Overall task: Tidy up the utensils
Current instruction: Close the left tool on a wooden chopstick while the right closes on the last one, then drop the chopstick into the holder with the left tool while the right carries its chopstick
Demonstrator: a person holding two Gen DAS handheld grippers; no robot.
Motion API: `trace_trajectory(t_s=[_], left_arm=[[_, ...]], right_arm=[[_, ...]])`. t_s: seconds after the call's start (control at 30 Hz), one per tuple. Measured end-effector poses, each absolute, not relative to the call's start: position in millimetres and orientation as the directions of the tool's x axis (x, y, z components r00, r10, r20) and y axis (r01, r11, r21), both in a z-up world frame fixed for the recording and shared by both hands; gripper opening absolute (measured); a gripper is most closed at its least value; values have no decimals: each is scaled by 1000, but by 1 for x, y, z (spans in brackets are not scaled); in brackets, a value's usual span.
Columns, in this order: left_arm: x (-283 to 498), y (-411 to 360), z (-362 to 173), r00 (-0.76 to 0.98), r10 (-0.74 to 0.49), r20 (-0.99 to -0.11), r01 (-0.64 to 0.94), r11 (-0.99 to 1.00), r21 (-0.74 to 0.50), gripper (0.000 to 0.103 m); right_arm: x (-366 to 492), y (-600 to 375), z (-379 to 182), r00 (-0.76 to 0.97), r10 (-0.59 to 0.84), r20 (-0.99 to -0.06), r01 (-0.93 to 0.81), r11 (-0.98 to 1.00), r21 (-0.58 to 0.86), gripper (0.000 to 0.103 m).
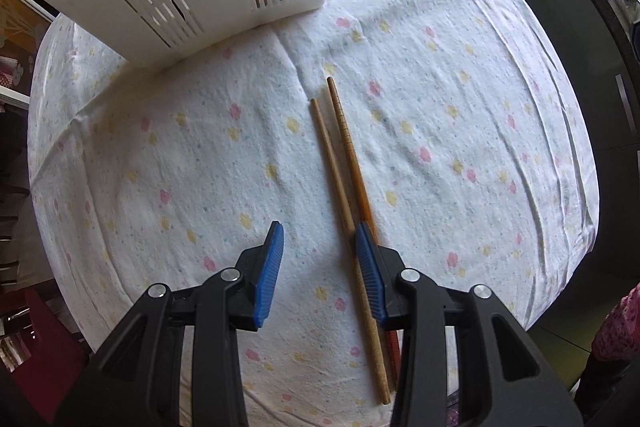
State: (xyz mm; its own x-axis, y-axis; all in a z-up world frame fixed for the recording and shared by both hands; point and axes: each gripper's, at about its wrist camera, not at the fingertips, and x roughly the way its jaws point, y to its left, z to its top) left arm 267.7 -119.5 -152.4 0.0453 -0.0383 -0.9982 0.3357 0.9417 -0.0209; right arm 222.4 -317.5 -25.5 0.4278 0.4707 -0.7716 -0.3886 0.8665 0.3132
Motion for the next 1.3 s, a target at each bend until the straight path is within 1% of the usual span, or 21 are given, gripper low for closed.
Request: trace_trajectory(t_s=[0.2, 0.23, 0.27, 0.33, 0.37, 0.5, 0.6, 0.8, 0.93, 0.97, 1.0, 1.07, 1.13, 1.3], left_arm=[[269, -121, -160, 44, -25, -999, 331, 944, -9, 37], [265, -121, -162, 47, -22, -999, 332, 943, -5, 36], [264, -119, -163, 53, -14, -999, 335, 942, 4, 33], [259, -113, -166, 53, -11, -999, 337, 942, 7, 13], [256, -107, -167, 49, -9, -999, 336, 942, 8, 12], [255, -75, -168, 41, -5, -999, 302, 953, 8, 11], [256, -54, -168, 40, -4, -999, 261, 965, 6, 11], [261, -27, -166, 52, -33, -998, 204, 979, -21, 11], [264, -18, -163, 60, -48, -997, 190, 981, -36, 11], [265, -17, -162, 59, -50, -997, 188, 981, -38, 11], [267, -16, -161, 57, -53, -997, 185, 982, -42, 13], [270, -11, -161, 54, -56, -997, 174, 984, -46, 16], [273, -7, -162, 51, -54, -997, 161, 986, -45, 18], [289, -8, -165, 42, -55, -998, 146, 988, -48, 24]], right_arm=[[224, -305, -36, 398, 454, -797, -393, 870, 299, 38], [225, -302, -40, 387, 449, -806, -393, 870, 296, 38], [226, -297, -45, 370, 443, -817, -395, 871, 293, 38], [228, -288, -60, 335, 424, -841, -397, 873, 283, 38], [230, -283, -67, 315, 414, -854, -399, 874, 277, 38], [236, -258, -101, 210, 403, -891, -407, 864, 295, 38], [242, -236, -122, 150, 363, -919, -414, 868, 275, 38], [251, -192, -139, 118, 258, -959, -443, 878, 182, 38], [252, -167, -146, 136, 165, -977, -474, 876, 82, 40], [251, -163, -147, 151, 141, -978, -483, 874, 52, 38], [250, -159, -148, 165, 126, -978, -494, 869, 28, 33], [248, -155, -146, 169, 125, -978, -508, 861, 23, 13], [246, -157, -147, 174, 128, -976, -509, 860, 22, 7], [238, -181, -135, 175, 218, -960, -495, 863, 105, 7]])
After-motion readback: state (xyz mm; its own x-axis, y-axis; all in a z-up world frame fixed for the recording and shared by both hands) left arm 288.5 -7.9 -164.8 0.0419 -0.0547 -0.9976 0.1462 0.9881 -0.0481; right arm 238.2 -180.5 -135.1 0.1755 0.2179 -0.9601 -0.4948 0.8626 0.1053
